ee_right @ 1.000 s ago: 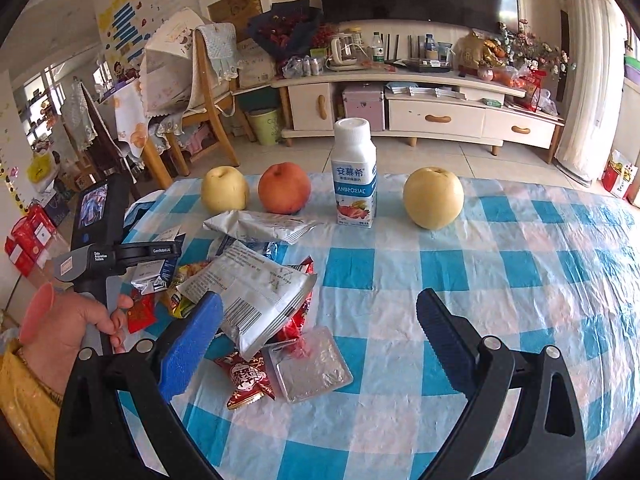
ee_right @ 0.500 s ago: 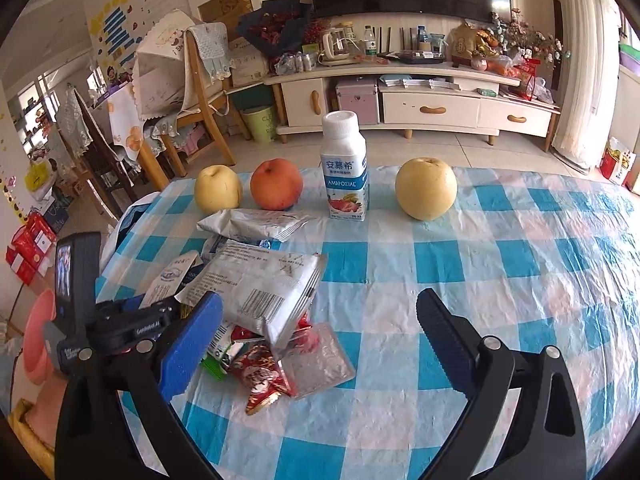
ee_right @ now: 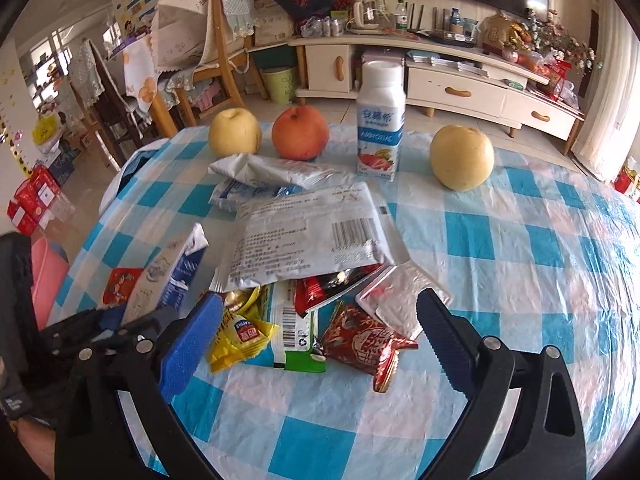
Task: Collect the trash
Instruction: 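Grasp the yellow snack bag with right tool while left tool holds the carton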
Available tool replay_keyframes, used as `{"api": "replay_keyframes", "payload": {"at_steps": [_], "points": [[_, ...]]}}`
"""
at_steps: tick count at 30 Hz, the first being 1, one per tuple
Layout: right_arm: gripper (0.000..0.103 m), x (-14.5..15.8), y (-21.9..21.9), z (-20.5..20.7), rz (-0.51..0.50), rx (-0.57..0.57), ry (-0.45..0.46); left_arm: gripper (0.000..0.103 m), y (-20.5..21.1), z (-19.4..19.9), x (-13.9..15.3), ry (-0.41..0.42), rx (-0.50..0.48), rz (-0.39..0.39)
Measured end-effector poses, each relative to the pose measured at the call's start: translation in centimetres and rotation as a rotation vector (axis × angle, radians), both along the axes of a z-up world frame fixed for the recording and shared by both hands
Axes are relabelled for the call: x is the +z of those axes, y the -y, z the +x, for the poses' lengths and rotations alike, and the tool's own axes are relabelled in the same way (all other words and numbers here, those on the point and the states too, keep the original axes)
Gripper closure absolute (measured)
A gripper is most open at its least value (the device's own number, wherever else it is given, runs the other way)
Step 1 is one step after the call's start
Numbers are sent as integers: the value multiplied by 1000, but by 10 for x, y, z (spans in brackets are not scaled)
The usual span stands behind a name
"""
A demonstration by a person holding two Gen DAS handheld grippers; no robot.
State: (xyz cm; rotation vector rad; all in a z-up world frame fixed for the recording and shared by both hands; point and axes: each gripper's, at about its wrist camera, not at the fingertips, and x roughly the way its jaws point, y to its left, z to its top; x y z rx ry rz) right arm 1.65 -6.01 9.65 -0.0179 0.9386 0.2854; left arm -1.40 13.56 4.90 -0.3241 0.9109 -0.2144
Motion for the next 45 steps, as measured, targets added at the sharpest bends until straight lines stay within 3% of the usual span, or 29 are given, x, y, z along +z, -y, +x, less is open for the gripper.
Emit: {"api": "replay_keyframes", "payload": {"at_steps": [5, 11, 20, 23, 31, 33, 37, 45], "points": [[7, -19, -30, -5, -51, 103, -19, 49, -37, -11, 4, 40, 81, -64], [7, -31, -64, -11, -94, 192, -11, 49, -74, -13, 5, 77, 129, -35], [7, -47, -91, -1, -151, 192, -28, 49, -111, -17, 7, 122, 162, -48], [20, -51, -93, 2, -166, 175, -24, 49, -123, -17, 5, 119, 182, -70], [25, -58, -105, 2, -206, 188, -3, 49, -132, -24, 9, 136, 198, -70], [35, -61, -111, 1, -217, 199, -5, 49, -134, -25, 9, 133, 200, -85], [38, -61, -111, 2, -208, 183, -1, 49, -139, -26, 9, 139, 211, -84], [57, -55, -106, -1, -167, 132, -8, 49, -146, -33, 12, 153, 235, -77]]}}
